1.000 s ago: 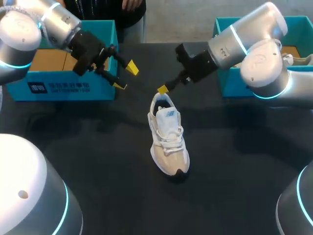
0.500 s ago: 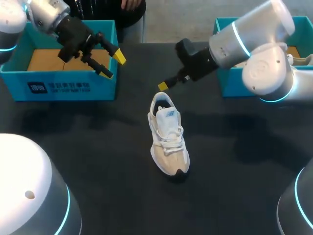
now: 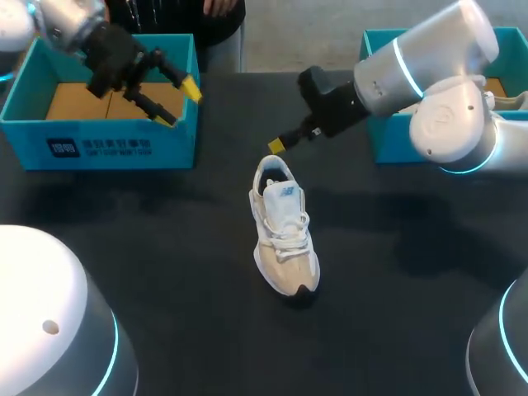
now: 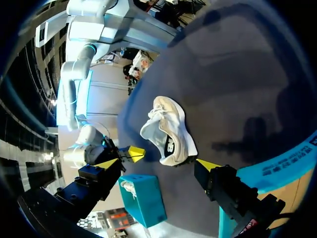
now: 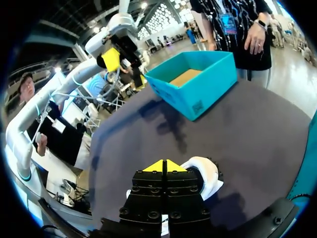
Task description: Take the shoe out of the shoebox, open the shoe tongue, remove and reinsert the insole, then place the shoe into the shoebox
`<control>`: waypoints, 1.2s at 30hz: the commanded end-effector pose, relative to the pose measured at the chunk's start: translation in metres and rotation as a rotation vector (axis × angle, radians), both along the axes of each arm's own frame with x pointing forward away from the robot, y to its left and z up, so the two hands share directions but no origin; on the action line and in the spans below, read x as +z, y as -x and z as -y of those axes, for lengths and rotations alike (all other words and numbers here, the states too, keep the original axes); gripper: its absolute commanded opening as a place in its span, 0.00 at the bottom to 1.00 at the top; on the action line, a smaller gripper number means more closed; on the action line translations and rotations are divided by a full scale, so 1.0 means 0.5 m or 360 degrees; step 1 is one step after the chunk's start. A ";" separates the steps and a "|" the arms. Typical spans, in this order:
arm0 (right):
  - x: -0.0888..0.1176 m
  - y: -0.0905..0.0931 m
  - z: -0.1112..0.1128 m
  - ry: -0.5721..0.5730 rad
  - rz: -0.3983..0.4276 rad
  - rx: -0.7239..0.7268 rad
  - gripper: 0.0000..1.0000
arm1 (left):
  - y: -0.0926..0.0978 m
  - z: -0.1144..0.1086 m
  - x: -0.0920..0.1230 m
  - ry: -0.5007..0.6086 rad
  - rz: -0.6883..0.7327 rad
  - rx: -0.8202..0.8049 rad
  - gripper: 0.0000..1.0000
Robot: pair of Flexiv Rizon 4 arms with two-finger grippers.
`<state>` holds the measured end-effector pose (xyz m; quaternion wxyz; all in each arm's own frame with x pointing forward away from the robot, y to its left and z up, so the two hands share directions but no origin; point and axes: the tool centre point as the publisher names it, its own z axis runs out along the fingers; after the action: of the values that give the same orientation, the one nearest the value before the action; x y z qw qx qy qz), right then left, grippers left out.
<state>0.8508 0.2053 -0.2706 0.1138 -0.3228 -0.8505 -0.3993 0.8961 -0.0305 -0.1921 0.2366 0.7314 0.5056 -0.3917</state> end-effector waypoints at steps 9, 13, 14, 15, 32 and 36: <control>-0.009 0.006 -0.022 0.0084 -0.0044 -0.0036 0.00 | -0.003 -0.024 0.005 0.0030 -0.0037 -0.0048 1.00; -0.014 0.010 -0.023 0.0132 -0.0065 -0.0088 0.00 | -0.003 -0.021 0.006 0.0039 -0.0037 -0.0050 1.00; -0.014 0.013 -0.021 0.0166 -0.0085 -0.0118 0.00 | -0.002 -0.020 0.005 0.0051 -0.0050 -0.0044 1.00; -0.013 0.016 -0.020 0.0188 -0.0087 -0.0131 0.00 | -0.001 -0.019 0.004 0.0051 -0.0056 -0.0041 1.00; -0.024 0.064 -0.014 0.0628 -0.0160 -0.0343 0.00 | 0.000 -0.018 0.002 0.0062 -0.0071 -0.0034 1.00; -0.024 0.064 -0.014 0.0628 -0.0160 -0.0343 0.00 | 0.000 -0.018 0.002 0.0062 -0.0071 -0.0034 1.00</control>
<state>0.8197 0.2094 -0.2831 0.0638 -0.4421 -0.8651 -0.2282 0.8962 -0.0218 -0.1915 0.2361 0.7225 0.4951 -0.4210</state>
